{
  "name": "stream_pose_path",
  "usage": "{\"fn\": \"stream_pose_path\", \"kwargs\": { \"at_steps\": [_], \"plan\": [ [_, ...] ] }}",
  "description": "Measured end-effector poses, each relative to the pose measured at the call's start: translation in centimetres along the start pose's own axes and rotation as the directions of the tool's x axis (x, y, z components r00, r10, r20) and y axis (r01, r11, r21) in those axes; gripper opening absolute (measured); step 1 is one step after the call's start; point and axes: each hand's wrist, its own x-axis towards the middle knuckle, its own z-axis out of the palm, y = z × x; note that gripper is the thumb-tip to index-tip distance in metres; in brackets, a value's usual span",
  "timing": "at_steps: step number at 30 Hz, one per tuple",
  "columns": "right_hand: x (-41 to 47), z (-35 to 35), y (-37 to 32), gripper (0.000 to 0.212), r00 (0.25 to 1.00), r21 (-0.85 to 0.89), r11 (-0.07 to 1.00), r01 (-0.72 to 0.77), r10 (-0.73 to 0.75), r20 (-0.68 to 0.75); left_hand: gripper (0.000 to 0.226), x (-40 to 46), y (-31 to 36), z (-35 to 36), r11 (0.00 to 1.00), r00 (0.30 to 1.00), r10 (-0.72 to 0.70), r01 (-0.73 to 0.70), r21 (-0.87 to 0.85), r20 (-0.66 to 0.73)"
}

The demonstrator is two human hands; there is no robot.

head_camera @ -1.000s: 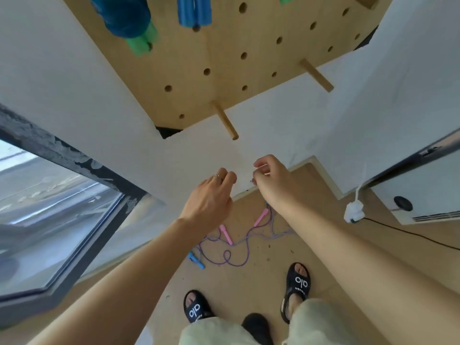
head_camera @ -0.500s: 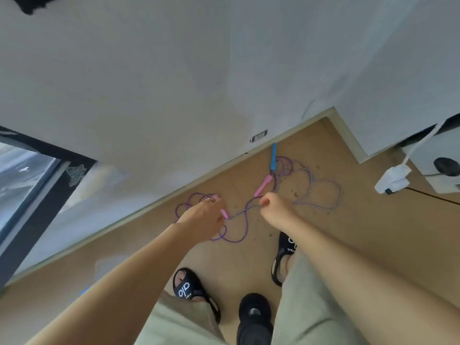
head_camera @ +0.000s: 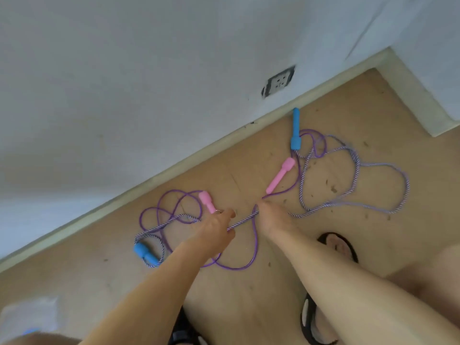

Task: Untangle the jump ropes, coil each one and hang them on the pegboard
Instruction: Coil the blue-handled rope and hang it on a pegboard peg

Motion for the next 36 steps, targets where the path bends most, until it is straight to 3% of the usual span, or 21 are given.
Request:
{"fn": "stream_pose_path", "kwargs": {
  "at_steps": [5, 7, 9, 11, 13, 16, 18, 21, 24, 26, 29, 30, 31, 33, 36],
  "plan": [
    [4.2, 4.7, 2.4, 0.053, 0.999, -0.103, 0.994, 0.03, -0.033, -0.028, 0.042, 2.1, -1.9, 5.3, 0.998, 1.0, 0.003, -0.003, -0.057, 0.0],
    [4.6, 5.3, 3.0, 0.054, 0.995, -0.264, 0.962, 0.063, -0.081, -0.056, 0.046, 1.8, -2.1, 6.0, 0.996, 1.0, -0.011, 0.01, -0.089, -0.01],
    [4.3, 5.5, 3.7, 0.046, 0.995, -0.367, 0.925, 0.103, -0.098, 0.032, 0.049, 0.8, -2.0, 6.0, 0.993, 1.0, -0.004, 0.003, -0.117, -0.008],
    [3.8, 5.2, 4.0, 0.029, 0.989, -0.269, 0.958, 0.095, -0.059, 0.138, 0.057, -0.2, -1.9, 5.2, 0.995, 1.0, 0.005, -0.006, -0.104, -0.006],
    [2.3, 3.9, 3.1, 0.012, 0.977, -0.053, 0.998, 0.042, -0.03, 0.212, 0.072, -0.8, -1.7, 3.9, 0.997, 1.0, 0.008, -0.008, -0.082, 0.001],
    [0.1, 0.1, -0.5, 0.014, 0.955, 0.262, 0.964, 0.048, -0.121, 0.27, 0.094, -1.8, -0.8, 1.3, 0.999, 1.0, 0.029, -0.029, -0.038, -0.002],
    [-2.0, -3.3, -3.4, 0.012, 0.937, 0.391, 0.916, 0.095, -0.215, 0.277, 0.096, -2.8, 0.5, -0.3, 0.987, 0.998, 0.043, -0.05, -0.154, -0.048],
    [-6.3, -8.4, -6.9, 0.012, 0.905, 0.461, 0.867, 0.188, -0.336, 0.263, 0.069, -5.0, 2.7, -3.0, 0.892, 0.995, 0.008, -0.05, -0.448, -0.095],
    [-11.5, -12.0, -8.7, 0.011, 0.885, 0.418, 0.848, 0.325, -0.429, 0.181, 0.049, -7.1, 4.5, -6.0, 0.772, 0.979, 0.023, -0.146, -0.619, -0.202],
    [-14.5, -13.7, -9.2, 0.011, 0.875, 0.404, 0.818, 0.409, -0.477, 0.08, 0.036, -8.7, 5.4, -7.4, 0.746, 0.957, 0.057, -0.23, -0.625, -0.285],
    [-16.7, -15.6, -8.6, 0.015, 0.885, 0.512, 0.741, 0.435, -0.457, -0.09, 0.006, -10.8, 5.9, -9.5, 0.803, 0.902, 0.015, -0.268, -0.532, -0.431],
    [-16.9, -16.1, -8.2, 0.016, 0.89, 0.514, 0.734, 0.443, -0.43, -0.153, 0.01, -11.4, 5.9, -10.3, 0.782, 0.882, -0.028, -0.274, -0.559, -0.471],
    [-16.9, -16.5, -8.0, 0.015, 0.894, 0.476, 0.757, 0.447, -0.39, -0.221, 0.02, -12.1, 5.8, -11.0, 0.718, 0.872, -0.09, -0.279, -0.638, -0.481],
    [-17.7, -17.2, -8.0, 0.013, 0.889, 0.45, 0.77, 0.452, -0.345, -0.302, 0.028, -13.8, 6.0, -12.6, 0.463, 0.895, -0.164, -0.302, -0.833, -0.415],
    [-19.5, -17.1, -9.6, 0.019, 0.866, 0.668, 0.563, 0.486, -0.41, -0.285, 0.048, -15.6, 6.5, -13.5, 0.182, 0.956, -0.042, -0.277, -0.943, -0.289]
  ]
}}
